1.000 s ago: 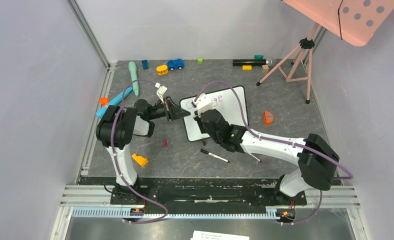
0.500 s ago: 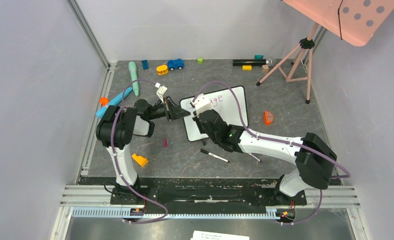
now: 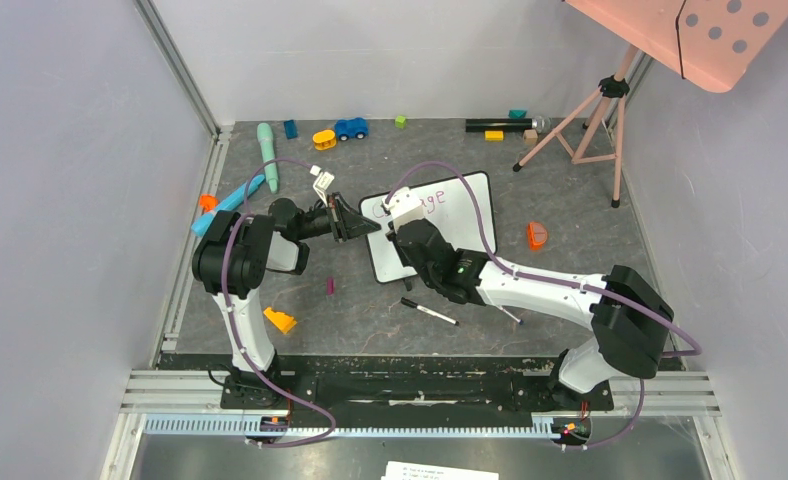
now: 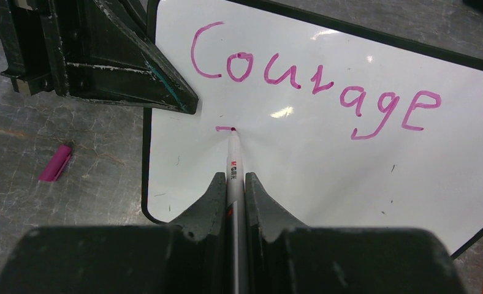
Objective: Write a sentence on the whiteboard
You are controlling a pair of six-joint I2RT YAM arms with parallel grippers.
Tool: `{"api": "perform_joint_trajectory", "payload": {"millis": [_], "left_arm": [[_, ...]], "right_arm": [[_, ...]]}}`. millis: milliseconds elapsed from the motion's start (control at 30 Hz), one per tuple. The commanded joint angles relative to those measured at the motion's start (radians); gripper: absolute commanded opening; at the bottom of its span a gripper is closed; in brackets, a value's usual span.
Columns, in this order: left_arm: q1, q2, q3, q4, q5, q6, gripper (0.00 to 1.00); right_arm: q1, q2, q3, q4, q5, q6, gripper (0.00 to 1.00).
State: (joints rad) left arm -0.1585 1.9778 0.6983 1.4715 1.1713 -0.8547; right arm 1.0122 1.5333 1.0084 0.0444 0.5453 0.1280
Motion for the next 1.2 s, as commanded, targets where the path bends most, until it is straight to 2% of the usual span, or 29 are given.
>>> {"api": "perform_joint_trajectory", "payload": {"millis": [0,400,1167], "left_arm": [[-0.003,-0.032,0.0,0.086,0.01,0.016,0.02],[-0.003,-0.031,0.001,0.085,0.013,0.016,0.02],[-0.003,-0.029,0.004,0.085,0.013,0.014,0.02]], "right_arm": [[-0.001,-0.014,0.037,0.0,0.037,-0.014,0.0],[-0.001,-0.092,0.008,0.07,-0.018,-0.048,0.0],[-0.005,-0.009,0.05,0.061,-0.041,-0.047,0.0]]}}
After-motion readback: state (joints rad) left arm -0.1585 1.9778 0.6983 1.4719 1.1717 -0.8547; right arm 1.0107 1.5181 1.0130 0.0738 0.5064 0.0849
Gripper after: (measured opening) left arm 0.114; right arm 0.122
